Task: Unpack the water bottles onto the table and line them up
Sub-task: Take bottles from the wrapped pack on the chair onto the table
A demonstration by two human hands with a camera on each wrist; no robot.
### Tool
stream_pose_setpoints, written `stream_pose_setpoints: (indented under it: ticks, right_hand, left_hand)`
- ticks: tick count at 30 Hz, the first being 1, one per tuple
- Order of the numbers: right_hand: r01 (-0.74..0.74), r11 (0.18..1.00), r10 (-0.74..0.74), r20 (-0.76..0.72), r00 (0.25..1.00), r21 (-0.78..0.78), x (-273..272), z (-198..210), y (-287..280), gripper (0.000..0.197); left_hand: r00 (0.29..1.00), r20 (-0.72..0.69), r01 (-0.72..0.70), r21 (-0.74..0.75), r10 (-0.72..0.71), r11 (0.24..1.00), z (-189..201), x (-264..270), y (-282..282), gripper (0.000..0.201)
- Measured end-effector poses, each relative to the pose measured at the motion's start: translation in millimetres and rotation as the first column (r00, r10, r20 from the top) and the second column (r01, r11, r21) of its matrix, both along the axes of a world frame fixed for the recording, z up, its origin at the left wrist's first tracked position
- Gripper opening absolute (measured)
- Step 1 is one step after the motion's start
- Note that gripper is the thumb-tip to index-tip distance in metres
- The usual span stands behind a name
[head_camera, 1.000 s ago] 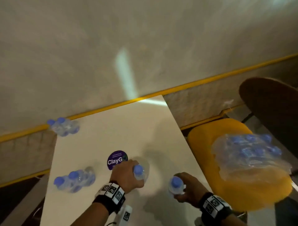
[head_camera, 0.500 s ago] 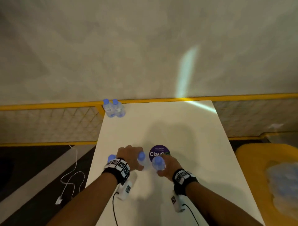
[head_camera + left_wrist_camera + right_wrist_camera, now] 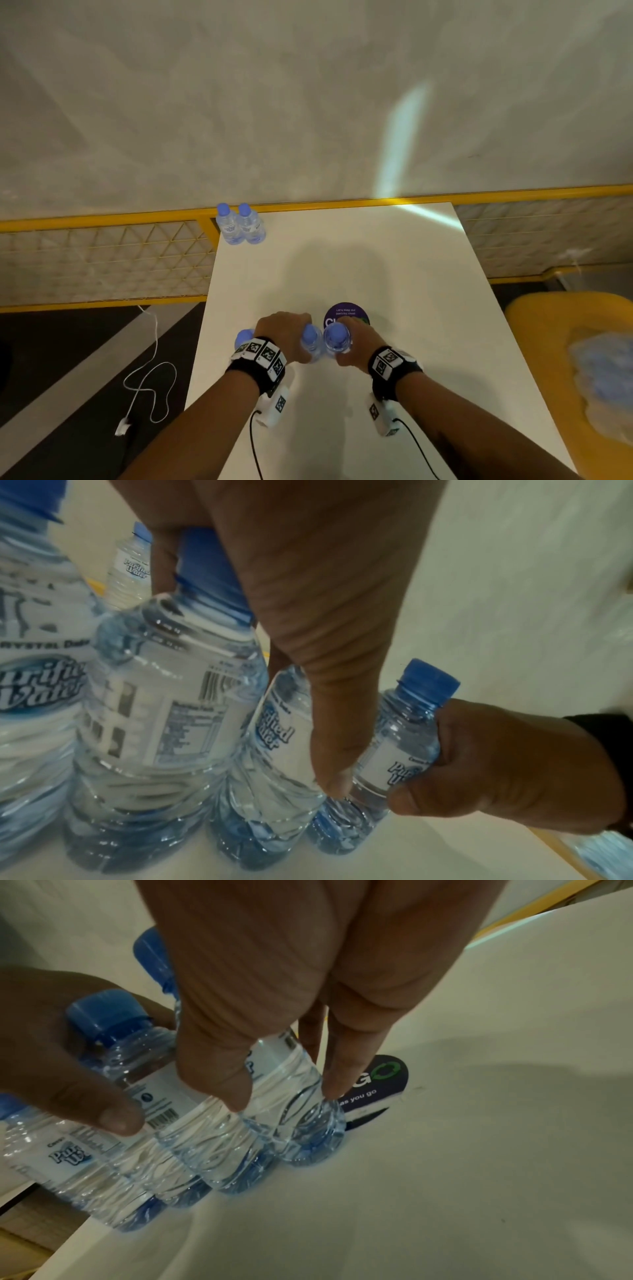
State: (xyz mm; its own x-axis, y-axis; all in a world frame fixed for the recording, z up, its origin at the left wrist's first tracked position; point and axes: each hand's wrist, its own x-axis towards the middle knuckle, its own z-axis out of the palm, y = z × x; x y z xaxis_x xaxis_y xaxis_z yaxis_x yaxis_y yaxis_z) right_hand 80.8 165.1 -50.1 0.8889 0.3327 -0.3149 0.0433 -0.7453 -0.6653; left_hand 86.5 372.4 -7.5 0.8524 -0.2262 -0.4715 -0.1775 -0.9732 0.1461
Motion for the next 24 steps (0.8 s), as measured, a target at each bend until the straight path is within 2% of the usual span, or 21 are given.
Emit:
stream_pose_setpoints:
  ticks: [2,3,5,7,8,10,12,14,16,18,20,23,24]
  right_hand:
    - [0.013,1.000,-0.013,-0.031,0.999,0.003,-1.4,-3.5,-4.2,0.069]
    - [0.030,1.000,-0.030,-0.055,0.998,-0.005,-2.6,-5.6,-8.1,0.081]
    - [0.074,0.997,-0.075,-0.098,0.992,-0.010,-7.2,-9.3,-22.4,0.099]
    - [0.128,0.992,-0.125,-0.102,0.987,0.022,-16.6,-10.7,-47.0,0.093]
    - [0.162,0.986,-0.155,-0.122,0.980,0.046,-24.2,-9.8,-64.0,0.085]
    - [0.216,0.974,-0.203,-0.153,0.967,0.070,-46.2,-8.1,-107.4,0.062]
    - [0.287,0.955,-0.270,-0.177,0.946,0.079,-76.0,-7.0,-160.3,0.040]
    - [0.373,0.927,-0.361,-0.171,0.917,0.038,-110.7,-5.6,-219.8,0.024]
    - [0.483,0.875,-0.481,-0.161,0.862,-0.029,-147.2,1.7,-278.6,0.018]
    - [0.640,0.767,-0.639,-0.150,0.754,-0.048,-181.7,11.1,-335.3,0.016]
    - [0.759,0.647,-0.760,-0.129,0.637,-0.064,-210.8,19.7,-387.2,0.013]
    - [0.891,0.453,-0.887,-0.110,0.448,-0.028,-241.4,24.2,-453.3,0.013]
    - [0.919,0.394,-0.913,-0.120,0.389,-0.018,-246.9,23.7,-471.5,0.022]
  left_hand:
    - [0.999,-0.033,0.016,0.000,-0.016,1.000,2.1,-0.2,-0.3,0.061]
    - [0.998,-0.052,0.022,0.005,-0.022,1.000,3.3,-0.3,0.8,0.070]
    - [0.998,-0.058,0.026,0.013,-0.025,1.000,8.3,-2.4,3.2,0.103]
    - [0.998,0.062,0.017,0.001,-0.017,1.000,17.2,-8.8,0.4,0.122]
    - [0.987,0.156,0.025,-0.023,-0.021,0.999,21.8,-12.7,-4.9,0.121]
    - [0.947,0.319,0.075,-0.142,-0.026,0.987,28.0,-22.5,-24.4,0.102]
    - [0.939,0.344,0.119,-0.290,-0.013,0.950,35.3,-32.5,-58.0,0.072]
    - [0.983,0.170,0.126,-0.397,-0.062,0.909,40.9,-43.7,-105.8,0.054]
    - [0.986,-0.032,0.128,-0.485,-0.163,0.865,42.8,-55.8,-163.0,0.048]
    - [0.939,-0.179,0.158,-0.535,-0.295,0.830,41.8,-69.5,-226.1,0.047]
    - [0.860,-0.313,0.173,-0.565,-0.403,0.807,38.4,-84.6,-290.8,0.047]
    - [0.760,-0.448,0.145,-0.588,-0.470,0.796,25.4,-106.2,-381.4,0.048]
    - [0.739,-0.475,0.150,-0.574,-0.477,0.805,20.0,-113.0,-408.7,0.052]
